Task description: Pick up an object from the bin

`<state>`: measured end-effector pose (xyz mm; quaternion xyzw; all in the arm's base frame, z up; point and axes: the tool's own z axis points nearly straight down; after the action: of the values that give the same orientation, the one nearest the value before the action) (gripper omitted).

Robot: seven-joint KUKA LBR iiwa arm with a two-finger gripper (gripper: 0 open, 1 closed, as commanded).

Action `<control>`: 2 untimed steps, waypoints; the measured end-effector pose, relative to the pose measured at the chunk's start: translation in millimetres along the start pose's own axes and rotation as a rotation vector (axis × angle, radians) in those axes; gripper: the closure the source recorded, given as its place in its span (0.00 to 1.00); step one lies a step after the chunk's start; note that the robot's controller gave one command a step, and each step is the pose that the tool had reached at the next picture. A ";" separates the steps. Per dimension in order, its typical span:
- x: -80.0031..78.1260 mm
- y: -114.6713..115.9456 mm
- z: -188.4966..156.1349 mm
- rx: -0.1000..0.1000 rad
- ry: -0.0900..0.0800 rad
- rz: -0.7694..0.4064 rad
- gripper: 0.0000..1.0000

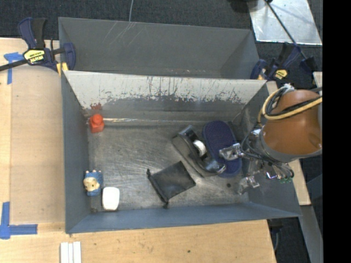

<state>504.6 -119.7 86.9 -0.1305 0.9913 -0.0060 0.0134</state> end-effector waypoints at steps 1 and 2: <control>8.2 10.7 -4.5 -0.003 0.006 0.034 0.00; 5.8 25.0 0.0 0.001 0.004 -0.092 0.00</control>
Offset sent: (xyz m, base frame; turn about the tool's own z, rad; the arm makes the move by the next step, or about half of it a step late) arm -0.0165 0.0123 -0.0009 0.0277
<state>492.5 -97.1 86.3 -0.1758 0.9843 -0.0076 0.0113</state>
